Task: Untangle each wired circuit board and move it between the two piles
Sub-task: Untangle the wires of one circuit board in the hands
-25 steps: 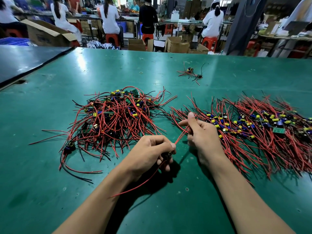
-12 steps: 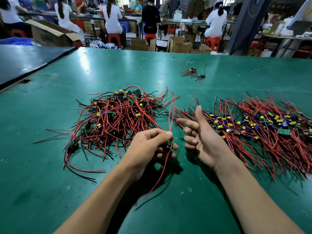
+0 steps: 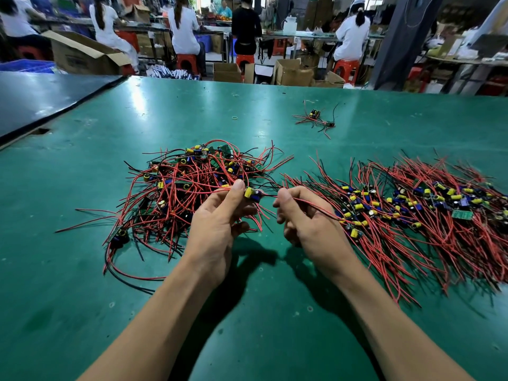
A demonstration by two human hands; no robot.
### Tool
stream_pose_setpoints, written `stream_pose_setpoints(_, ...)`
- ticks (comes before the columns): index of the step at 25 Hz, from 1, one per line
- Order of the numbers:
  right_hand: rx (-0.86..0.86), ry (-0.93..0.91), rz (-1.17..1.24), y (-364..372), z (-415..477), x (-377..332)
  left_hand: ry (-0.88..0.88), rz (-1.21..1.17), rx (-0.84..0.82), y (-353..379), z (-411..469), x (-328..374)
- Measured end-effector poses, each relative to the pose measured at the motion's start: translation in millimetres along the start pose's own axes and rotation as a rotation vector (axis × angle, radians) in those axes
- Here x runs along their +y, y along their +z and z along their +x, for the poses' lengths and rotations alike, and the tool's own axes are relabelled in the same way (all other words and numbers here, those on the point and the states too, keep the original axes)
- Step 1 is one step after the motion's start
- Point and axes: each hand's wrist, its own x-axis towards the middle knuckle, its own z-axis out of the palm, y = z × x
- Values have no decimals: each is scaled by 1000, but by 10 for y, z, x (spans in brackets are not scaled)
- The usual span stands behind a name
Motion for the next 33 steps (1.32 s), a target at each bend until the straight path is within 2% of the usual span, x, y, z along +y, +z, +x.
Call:
stream_pose_setpoints(4, 5, 253, 420, -52, 36, -84, -58, -44, -157, -22, 3, -45)
stream_pose_setpoints(7, -37, 356, 568, -161, 48, -90, -225, -172, -357, -29, -10, -72)
stream_pose_setpoints(9, -82, 381, 567, -219, 42, -80, -329, -197, -386, -28, -8, -73)
stream_pose_setpoints(12, -156, 418, 520, -248, 30, -77, -408, -102, -373, 10, -3, -62)
stream_pose_setpoints(15, -145, 424, 417, -242, 24, -58, -343, 34, -423, 12, -24, -114)
stream_pose_setpoints(18, -92, 363, 340, -190, 29, -27, -324, 27, -435, 2, -37, -148)
stream_pose_setpoints(22, -16, 304, 305, -149, 30, 7, -335, 28, -397, -27, -2, -154)
stream_pose_setpoints(25, -19, 263, 209, -158, 29, 31, -312, 83, -345, -2, -14, -191)
stream_pose_setpoints(31, -259, 375, 266, -172, -3, 115, -270, 160, -230, -1, -13, -201)
stream_pose_setpoints(33, -283, 395, 280, -205, 0, 142, -275, 183, -232, 13, -32, -190)
